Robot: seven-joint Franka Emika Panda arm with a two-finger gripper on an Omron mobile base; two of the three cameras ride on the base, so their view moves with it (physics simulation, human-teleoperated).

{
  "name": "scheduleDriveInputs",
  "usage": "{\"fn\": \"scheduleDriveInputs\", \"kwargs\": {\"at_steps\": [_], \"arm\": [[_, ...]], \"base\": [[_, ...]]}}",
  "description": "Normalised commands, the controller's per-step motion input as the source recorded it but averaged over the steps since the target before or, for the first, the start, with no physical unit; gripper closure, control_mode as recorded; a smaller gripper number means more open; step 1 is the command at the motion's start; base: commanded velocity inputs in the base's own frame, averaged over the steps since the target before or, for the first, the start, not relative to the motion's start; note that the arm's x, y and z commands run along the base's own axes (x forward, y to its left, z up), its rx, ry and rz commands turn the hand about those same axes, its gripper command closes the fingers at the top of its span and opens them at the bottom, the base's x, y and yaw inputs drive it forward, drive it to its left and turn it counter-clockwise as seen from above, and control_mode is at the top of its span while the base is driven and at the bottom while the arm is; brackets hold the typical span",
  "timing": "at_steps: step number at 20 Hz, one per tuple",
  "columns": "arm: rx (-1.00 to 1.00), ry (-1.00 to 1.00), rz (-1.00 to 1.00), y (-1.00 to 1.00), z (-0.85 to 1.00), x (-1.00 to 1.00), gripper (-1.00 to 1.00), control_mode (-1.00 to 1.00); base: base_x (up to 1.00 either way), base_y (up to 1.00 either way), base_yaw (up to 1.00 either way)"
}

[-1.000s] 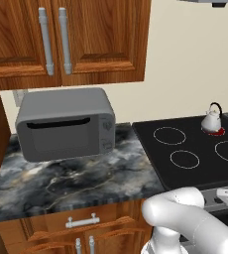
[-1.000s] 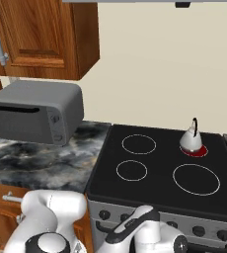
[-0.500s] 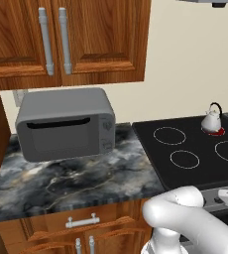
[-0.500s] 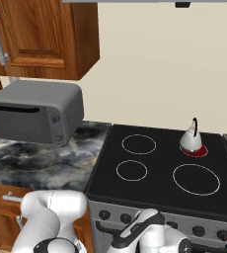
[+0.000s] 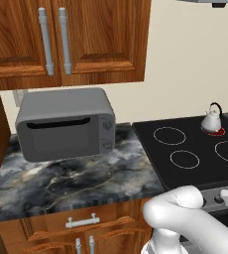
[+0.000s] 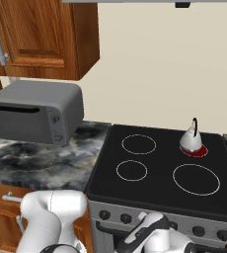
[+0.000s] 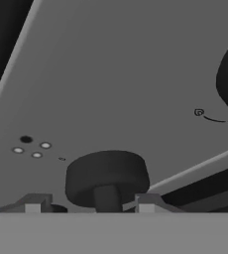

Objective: Lower the heat of the kettle.

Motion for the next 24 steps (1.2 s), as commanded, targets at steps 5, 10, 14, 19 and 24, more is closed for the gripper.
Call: {"fn": "scheduleDriveInputs", "kwargs": {"at_steps": [5, 10, 14, 19, 24], "arm": [[0.01, 0.00, 0.00, 0.00, -0.08, 0.10, -1.00, -1.00], [0.01, 0.00, 0.00, 0.02, -0.05, 0.21, 1.00, -1.00], [0.03, 0.00, 0.00, 0.01, 0.00, 0.25, 1.00, -1.00], [0.04, -0.05, 0.00, 0.05, 0.00, 0.18, 1.00, -1.00], [0.01, -0.06, 0.00, 0.13, 0.00, 0.03, 1.00, -1.00]], "base": [[0.00, 0.00, 0.00], [0.00, 0.00, 0.00], [0.00, 0.00, 0.00], [0.00, 0.00, 0.00], [0.00, 0.00, 0.00]]}}
